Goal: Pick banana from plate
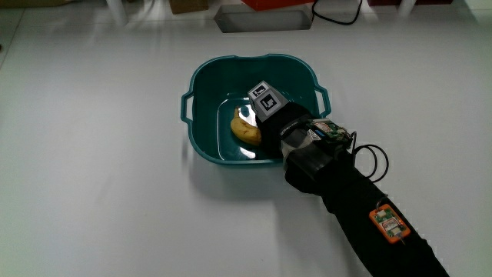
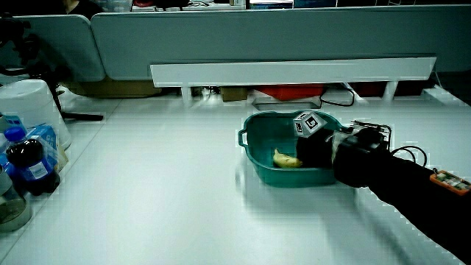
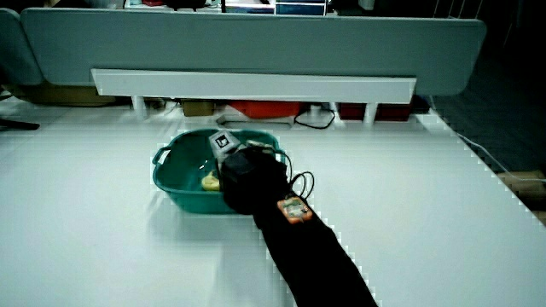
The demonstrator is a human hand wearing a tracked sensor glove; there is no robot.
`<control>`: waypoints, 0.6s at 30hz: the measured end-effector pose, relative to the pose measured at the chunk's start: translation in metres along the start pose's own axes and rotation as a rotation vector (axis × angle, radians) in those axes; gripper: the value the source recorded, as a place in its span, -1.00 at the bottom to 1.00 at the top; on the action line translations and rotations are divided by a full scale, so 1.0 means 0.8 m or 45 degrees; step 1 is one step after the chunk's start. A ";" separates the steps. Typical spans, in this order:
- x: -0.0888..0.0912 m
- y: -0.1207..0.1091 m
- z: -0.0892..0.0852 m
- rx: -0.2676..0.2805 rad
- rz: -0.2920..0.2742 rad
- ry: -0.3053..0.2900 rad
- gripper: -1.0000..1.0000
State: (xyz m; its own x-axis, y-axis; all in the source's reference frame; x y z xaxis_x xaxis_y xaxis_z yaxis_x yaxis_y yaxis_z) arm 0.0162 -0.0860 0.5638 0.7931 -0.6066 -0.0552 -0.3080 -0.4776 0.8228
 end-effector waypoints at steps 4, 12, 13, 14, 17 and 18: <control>0.006 -0.007 0.010 0.018 0.017 0.026 1.00; 0.019 -0.028 0.035 0.100 0.043 0.054 1.00; 0.021 -0.029 0.037 0.112 0.027 0.050 1.00; 0.022 -0.033 0.040 0.124 0.031 0.056 1.00; 0.024 -0.045 0.048 0.160 0.040 0.054 1.00; 0.024 -0.048 0.050 0.148 0.049 0.055 1.00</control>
State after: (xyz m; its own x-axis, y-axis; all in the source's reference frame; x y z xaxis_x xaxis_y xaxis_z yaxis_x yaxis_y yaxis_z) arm 0.0225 -0.1050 0.5083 0.8008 -0.5989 0.0014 -0.3952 -0.5266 0.7526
